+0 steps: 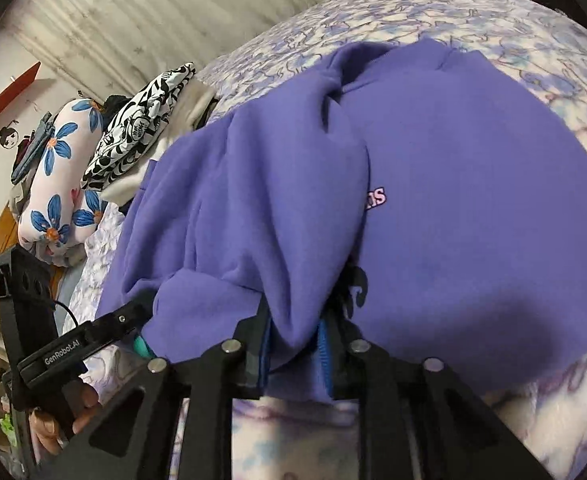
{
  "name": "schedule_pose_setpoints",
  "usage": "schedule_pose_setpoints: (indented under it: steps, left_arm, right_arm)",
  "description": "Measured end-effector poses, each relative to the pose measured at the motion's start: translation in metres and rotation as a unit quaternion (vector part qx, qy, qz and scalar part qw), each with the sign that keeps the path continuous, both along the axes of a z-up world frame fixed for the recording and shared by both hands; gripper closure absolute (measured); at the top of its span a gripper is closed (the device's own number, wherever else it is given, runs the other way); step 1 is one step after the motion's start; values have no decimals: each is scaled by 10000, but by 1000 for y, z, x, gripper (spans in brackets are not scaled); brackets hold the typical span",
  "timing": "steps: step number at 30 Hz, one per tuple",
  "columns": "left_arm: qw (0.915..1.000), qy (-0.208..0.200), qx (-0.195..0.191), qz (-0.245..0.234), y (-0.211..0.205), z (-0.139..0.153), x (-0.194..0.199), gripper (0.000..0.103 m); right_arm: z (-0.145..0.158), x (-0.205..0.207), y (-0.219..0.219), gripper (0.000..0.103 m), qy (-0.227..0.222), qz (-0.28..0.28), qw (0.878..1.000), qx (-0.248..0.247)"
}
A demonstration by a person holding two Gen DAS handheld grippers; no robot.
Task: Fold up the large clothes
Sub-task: 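Fold the hood down over the printed body with both tools, then release the hood with both tools and lift them away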
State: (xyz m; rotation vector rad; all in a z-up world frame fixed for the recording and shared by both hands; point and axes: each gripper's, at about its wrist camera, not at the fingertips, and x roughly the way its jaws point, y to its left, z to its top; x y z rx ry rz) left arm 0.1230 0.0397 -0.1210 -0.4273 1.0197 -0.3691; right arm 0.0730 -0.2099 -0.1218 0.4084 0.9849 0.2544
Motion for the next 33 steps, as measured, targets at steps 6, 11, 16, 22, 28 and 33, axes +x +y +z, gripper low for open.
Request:
schedule_pose_setpoints:
  steps: [6,11,16,22,28,33]
  left_arm:
    - [9922,-635,1044,230,-2,37,-38,57]
    - [9854,-1203,1180,233,-2,67,-54,61]
    - [9860,-1465,796,-23,-20,84,-31,83]
    - [9887,-1192,896,-137,-50,61,16,91]
    - [9921,-563,1115,112,-41,13,41,92]
    - [9888,-689,1323,52,-45,14,37,92]
  right_arm:
    - [33,-24,-2,61,-417,-158,9971,-624]
    - [55,-40,3,61,-1116,-76,9903,-825]
    - [67,-11,34,63,-1560,313,9843,-763]
    - [44,37,51,74,-1343,354,9858,-949]
    - [11,47,7,103,-867,-2,9947,-559]
    - [17,39,3,103,-823,13,9952,-539]
